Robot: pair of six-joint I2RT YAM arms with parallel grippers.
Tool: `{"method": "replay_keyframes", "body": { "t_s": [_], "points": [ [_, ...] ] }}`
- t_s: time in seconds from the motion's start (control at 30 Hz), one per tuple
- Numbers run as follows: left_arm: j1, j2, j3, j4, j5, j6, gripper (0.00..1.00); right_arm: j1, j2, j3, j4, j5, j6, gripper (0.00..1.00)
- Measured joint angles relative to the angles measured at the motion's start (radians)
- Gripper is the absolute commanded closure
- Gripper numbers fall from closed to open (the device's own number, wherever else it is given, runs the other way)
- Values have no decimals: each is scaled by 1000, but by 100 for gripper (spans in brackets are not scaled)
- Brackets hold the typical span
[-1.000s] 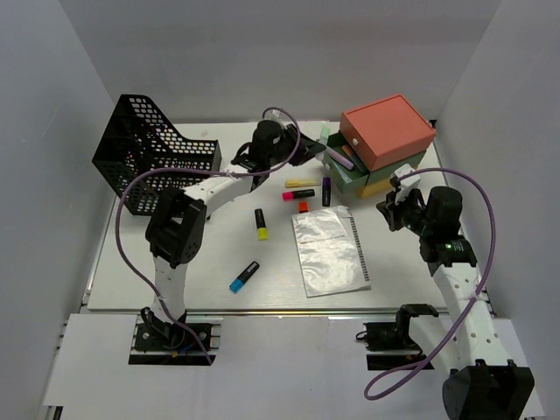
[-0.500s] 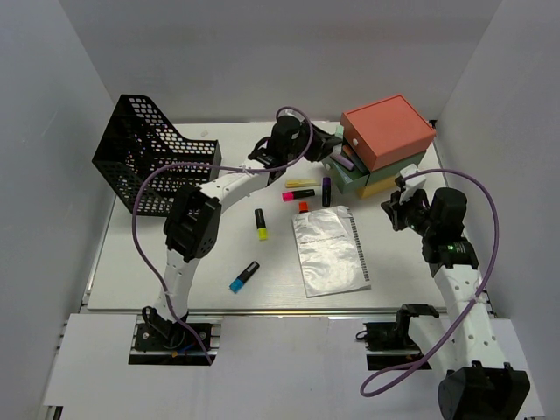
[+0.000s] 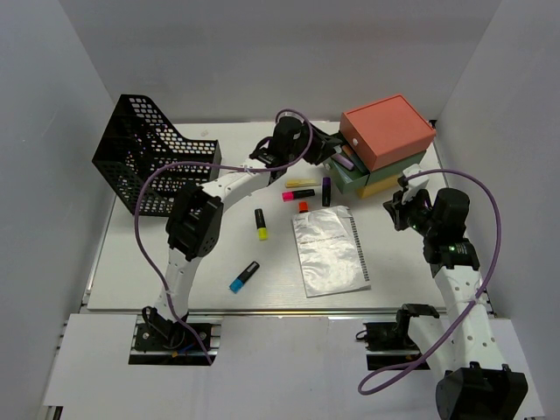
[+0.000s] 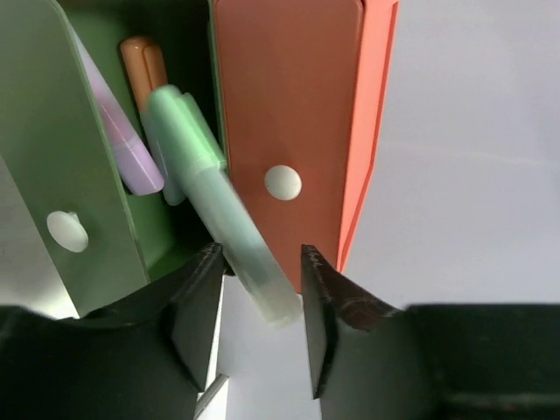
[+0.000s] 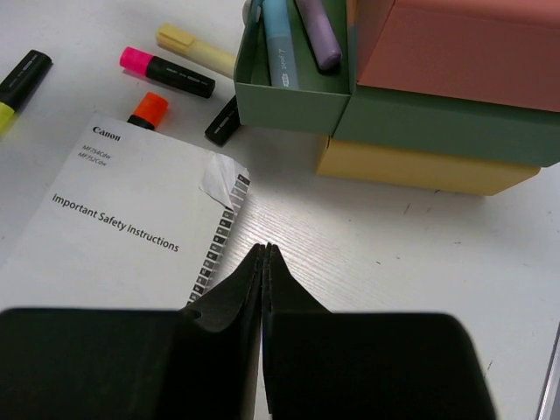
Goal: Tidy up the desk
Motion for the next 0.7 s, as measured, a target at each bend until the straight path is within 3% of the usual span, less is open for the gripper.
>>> {"method": "replay_keyframes", "body": {
  "t_s": [0.17,0.47,0.6,0.67,0.7],
  "points": [
    [0,37,38,-12,19,1,38,-5,0,0,0,0,0,100],
    [0,58,65,-17,67,48,44,-11,0,0,0,-10,-4,100],
    [6,35,86,-44,78,196,74,-14,-3,0,-3,-53,-31,100],
    [12,-16,45,-53,88,314,80,-16,-9,0,-9,-86,-53,80],
    [15,-56,2,-44,94,375,81,-16,-14,-1,-11,-105,-64,58]
  ]
}}
